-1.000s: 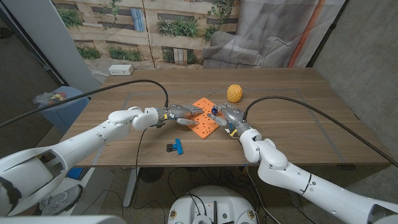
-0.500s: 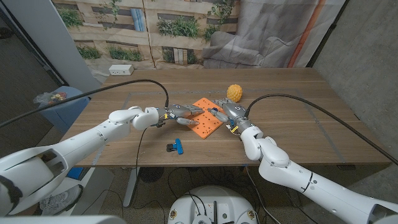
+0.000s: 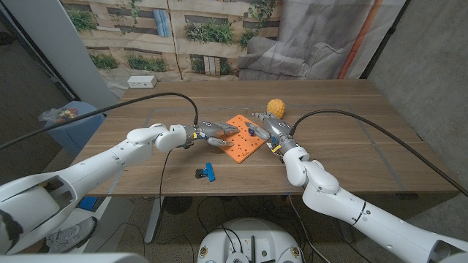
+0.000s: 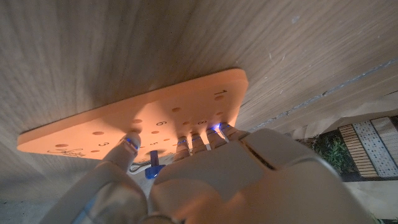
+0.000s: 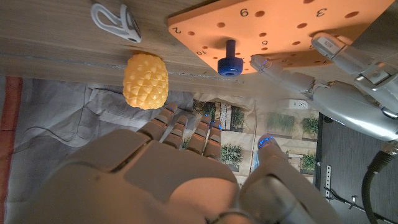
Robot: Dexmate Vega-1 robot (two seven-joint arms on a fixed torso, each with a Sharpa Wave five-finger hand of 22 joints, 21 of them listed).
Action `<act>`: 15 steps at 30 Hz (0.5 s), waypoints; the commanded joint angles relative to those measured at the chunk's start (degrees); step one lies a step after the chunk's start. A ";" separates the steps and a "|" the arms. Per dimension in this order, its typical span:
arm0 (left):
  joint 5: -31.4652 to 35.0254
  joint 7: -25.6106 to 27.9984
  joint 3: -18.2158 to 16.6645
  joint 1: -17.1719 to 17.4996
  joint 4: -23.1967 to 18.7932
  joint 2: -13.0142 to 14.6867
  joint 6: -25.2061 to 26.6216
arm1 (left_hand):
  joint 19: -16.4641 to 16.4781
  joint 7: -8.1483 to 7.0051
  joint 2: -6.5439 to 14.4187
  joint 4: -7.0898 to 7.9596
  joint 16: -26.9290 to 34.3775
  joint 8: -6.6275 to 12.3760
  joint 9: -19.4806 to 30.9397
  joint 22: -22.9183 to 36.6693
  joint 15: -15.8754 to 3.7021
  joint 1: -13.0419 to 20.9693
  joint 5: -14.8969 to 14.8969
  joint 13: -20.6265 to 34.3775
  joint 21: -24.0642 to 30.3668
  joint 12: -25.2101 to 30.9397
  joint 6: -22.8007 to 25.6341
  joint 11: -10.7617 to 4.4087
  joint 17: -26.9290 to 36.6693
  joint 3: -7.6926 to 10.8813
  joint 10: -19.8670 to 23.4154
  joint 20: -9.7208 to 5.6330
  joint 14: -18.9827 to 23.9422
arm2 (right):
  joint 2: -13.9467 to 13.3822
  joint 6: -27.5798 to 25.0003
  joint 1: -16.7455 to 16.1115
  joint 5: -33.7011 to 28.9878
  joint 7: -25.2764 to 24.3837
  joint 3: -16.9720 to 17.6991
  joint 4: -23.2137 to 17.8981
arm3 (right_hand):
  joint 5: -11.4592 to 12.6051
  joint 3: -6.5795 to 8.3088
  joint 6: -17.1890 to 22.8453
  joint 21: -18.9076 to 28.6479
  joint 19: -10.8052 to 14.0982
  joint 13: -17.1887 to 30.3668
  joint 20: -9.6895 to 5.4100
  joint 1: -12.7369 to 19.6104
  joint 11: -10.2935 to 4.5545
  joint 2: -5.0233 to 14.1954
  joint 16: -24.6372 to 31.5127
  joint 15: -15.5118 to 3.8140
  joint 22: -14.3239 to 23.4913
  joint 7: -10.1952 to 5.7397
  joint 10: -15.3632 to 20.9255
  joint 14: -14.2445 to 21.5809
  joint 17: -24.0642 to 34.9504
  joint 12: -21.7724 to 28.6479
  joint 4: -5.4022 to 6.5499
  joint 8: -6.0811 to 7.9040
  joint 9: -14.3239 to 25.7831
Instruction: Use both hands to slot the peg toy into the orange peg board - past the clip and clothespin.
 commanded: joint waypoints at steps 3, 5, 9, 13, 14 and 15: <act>-2.55 2.01 -4.00 2.88 -5.59 1.68 4.32 | -0.06 0.34 5.04 0.12 0.23 0.13 0.51 0.37 -3.69 0.40 0.08 0.39 0.10 0.06 0.56 0.14 0.62 0.12 0.35 -7.44 -0.16 | 0.50 0.57 -1.57 6.67 -4.73 3.86 -0.52 | -0.10 0.24 -0.65 0.60 1.37 0.13 -1.08 -0.23 0.13 1.27 0.26 -2.92 0.12 -0.06 -0.91 0.36 0.13 -0.34 -0.25 -0.17 0.04; -2.50 2.41 -4.54 3.39 -6.48 2.06 5.14 | -0.03 0.35 5.02 0.14 0.23 0.14 0.51 0.37 -3.69 0.39 0.09 0.39 0.11 0.07 0.60 0.15 0.62 0.13 0.38 -7.44 -0.14 | 0.45 1.24 -1.96 8.11 -5.78 4.80 -0.34 | -0.11 0.24 -0.68 0.63 1.59 0.12 -1.17 -0.29 0.03 1.24 0.25 -3.19 0.11 0.01 -1.00 0.35 0.14 -0.34 -0.26 -0.17 0.03; -2.00 3.24 -5.32 4.19 -8.16 2.80 6.13 | 0.01 0.34 5.02 0.13 0.22 0.15 0.51 0.37 -3.68 0.40 0.09 0.39 0.12 0.07 0.64 0.11 0.61 0.15 0.38 -7.40 -0.13 | 0.31 0.42 -1.73 8.46 -7.08 4.98 0.02 | -0.11 0.30 -0.64 0.73 2.14 0.11 -1.50 -0.29 0.07 1.21 0.26 -3.42 0.11 0.07 -1.11 0.43 0.13 -0.31 -0.39 -0.13 0.02; -1.32 4.14 -5.99 4.77 -9.45 3.05 7.29 | 0.02 0.34 5.01 0.14 0.21 0.15 0.51 0.36 -3.63 0.39 0.10 0.39 0.11 0.06 0.67 0.10 0.60 0.17 0.38 -7.43 -0.14 | 0.25 0.63 -1.53 9.67 -8.10 5.45 0.58 | -0.10 0.39 -0.56 0.72 2.37 0.10 -1.59 -0.23 0.09 1.25 0.24 -3.53 0.10 0.05 -1.08 0.47 0.10 -0.24 -0.53 -0.09 0.01; -1.36 4.34 -6.25 5.01 -9.88 3.04 7.82 | 0.03 0.32 5.02 0.16 0.22 0.16 0.51 0.36 -3.62 0.39 0.10 0.39 0.11 0.06 0.69 0.15 0.60 0.18 0.37 -7.35 -0.13 | 0.21 0.90 -1.53 10.25 -8.31 5.73 0.73 | -0.09 0.43 -0.55 0.70 2.41 0.10 -1.57 -0.19 0.11 1.28 0.25 -3.43 0.10 0.04 -1.01 0.54 0.09 -0.20 -0.57 -0.09 0.01; -1.29 4.57 -6.47 5.23 -10.24 3.02 8.34 | 0.05 0.31 5.02 0.16 0.21 0.16 0.50 0.36 -3.61 0.39 0.11 0.39 0.12 0.05 0.69 0.11 0.60 0.19 0.35 -7.37 -0.13 | 0.12 1.54 -1.61 11.05 -8.61 6.16 0.93 | -0.09 0.45 -0.54 0.72 2.51 0.10 -1.62 -0.18 0.12 1.29 0.24 -3.46 0.10 0.07 -1.03 0.55 0.08 -0.20 -0.60 -0.08 0.01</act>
